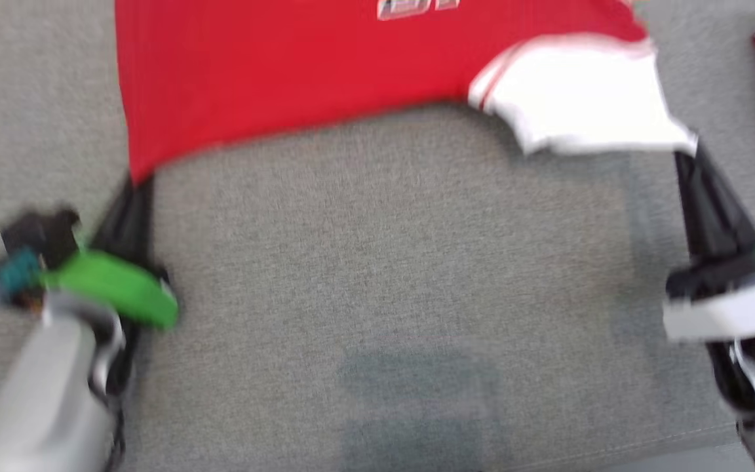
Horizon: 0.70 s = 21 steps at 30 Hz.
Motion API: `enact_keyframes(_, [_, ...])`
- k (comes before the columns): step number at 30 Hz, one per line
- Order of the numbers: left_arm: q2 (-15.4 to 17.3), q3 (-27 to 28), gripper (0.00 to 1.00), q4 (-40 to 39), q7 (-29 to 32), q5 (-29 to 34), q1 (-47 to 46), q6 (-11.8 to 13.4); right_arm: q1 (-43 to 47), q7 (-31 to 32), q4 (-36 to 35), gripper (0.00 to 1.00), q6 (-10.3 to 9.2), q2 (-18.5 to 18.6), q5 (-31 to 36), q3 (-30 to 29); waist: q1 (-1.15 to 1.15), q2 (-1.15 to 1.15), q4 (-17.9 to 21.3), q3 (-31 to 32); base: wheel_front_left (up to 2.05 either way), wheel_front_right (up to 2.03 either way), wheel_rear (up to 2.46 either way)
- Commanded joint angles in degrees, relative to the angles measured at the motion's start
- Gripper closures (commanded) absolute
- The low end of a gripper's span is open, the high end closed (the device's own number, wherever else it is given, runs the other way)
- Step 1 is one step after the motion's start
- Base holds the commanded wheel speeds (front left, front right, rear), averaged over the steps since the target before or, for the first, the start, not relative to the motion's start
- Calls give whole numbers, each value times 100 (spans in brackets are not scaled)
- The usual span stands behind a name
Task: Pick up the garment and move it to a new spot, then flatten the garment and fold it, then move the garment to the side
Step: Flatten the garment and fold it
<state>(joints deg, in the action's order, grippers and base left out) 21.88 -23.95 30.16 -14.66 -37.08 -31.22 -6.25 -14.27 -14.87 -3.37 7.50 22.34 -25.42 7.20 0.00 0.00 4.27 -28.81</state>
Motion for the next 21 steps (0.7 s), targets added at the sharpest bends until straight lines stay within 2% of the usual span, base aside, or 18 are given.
enact_keyframes(1, [56, -81, 100, -114, 88, -75, 857, 145, 434, -37, -140, 100, -4, 7, 24, -91, 0, 0, 172, 1461, 0, 0, 0])
enact_keyframes(7, [183, -26, 100, -1898, 365, -446, 2897, 872, 1910, -36, -556, 100, -4, 118, 195, -146, 0, 0, 219, 1866, 0, 0, 0])
enact_keyframes(11, [98, -121, 100, -3146, 648, -663, 3939, 1353, 2666, 19, -642, 100, -4, 239, 99, -111, 0, 0, 146, 1835, 0, 0, 0])
enact_keyframes(13, [150, -152, 100, -3637, 832, -710, 4195, 1552, 2769, 138, -690, 100, -4, 338, 23, -86, 0, 0, 102, 1737, 0, 0, 0])
enact_keyframes(16, [250, -200, 100, -4138, 1147, -748, 4156, 1660, 2563, 358, -707, 100, -3, 474, -141, 1, 0, 0, 14, 1516, 0, 0, 0])
enact_keyframes(21, [459, -151, 100, -4472, 1811, -746, 3329, 1638, 1676, 754, -490, 100, -3, 952, -312, 283, 0, 0, -221, 1048, 0, 0, 0])
